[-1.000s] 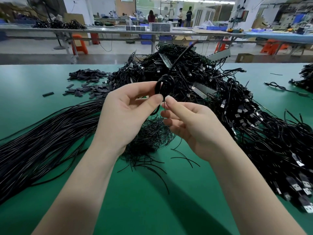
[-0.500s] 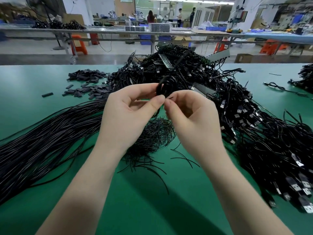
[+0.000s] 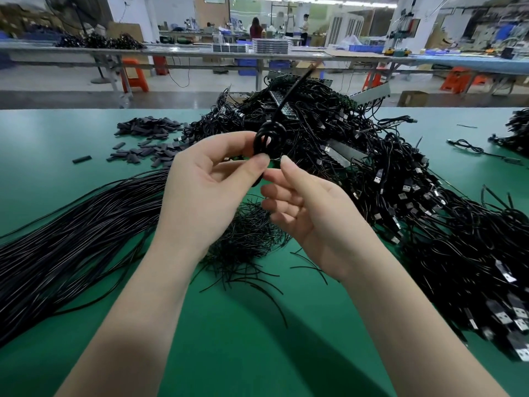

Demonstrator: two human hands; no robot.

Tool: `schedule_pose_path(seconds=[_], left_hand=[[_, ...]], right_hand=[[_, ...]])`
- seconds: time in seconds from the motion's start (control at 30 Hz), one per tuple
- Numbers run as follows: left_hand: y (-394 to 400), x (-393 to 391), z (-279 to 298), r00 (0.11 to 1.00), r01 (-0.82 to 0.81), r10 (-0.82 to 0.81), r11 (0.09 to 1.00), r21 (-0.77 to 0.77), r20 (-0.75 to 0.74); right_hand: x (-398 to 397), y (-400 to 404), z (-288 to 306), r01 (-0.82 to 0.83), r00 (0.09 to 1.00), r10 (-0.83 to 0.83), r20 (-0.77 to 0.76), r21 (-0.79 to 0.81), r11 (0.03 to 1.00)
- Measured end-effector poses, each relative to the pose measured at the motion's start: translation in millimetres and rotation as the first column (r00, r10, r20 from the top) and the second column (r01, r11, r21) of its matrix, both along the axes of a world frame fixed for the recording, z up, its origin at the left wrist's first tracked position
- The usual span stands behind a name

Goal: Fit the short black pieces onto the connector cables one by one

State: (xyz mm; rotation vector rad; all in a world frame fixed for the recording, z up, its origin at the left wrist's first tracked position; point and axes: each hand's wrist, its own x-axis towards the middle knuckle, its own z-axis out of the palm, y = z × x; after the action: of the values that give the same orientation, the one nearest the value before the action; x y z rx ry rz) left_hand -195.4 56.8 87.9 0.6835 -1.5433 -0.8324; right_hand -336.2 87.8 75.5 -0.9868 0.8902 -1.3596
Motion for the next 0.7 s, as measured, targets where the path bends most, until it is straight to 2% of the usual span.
schedule_pose_path(seconds=[0.07,0.2,0.37,0.6,0.7], left_hand=[[-0.6,2.8,0.8,0.999,-0.018,0.018,1.000,-0.022,0.038],[-0.1,4.3,1.3,0.996,-0.009,0.011,1.000,-0.028,0.090],[0.8,4.0,2.8,0.987,0.004,0.004,0.999,-0.049,0.159],[3.5,6.8,7.0,0.974,0.062,-0.050,0.997,-0.048,0.219],[7.3,2.1,8.0,0.992,0.082,-0.082,0.997,0.006,0.093]], right_hand=[[0.1,-0.7,1.3,-0.055,0.994,0.053,0.091,0.017,0.998],[0.2,0.5,4.6,-0.032,0.991,0.026,0.135,0.044,0.999],[1.0,2.0,4.9,0.086,0.996,-0.086,-0.004,0.058,0.995],[0.4,8.4,11.6,0.073,0.995,-0.074,0.062,0.022,0.997],[8.9,8.9,7.5,0.180,0.984,-0.178,0.026,-0.115,0.977]])
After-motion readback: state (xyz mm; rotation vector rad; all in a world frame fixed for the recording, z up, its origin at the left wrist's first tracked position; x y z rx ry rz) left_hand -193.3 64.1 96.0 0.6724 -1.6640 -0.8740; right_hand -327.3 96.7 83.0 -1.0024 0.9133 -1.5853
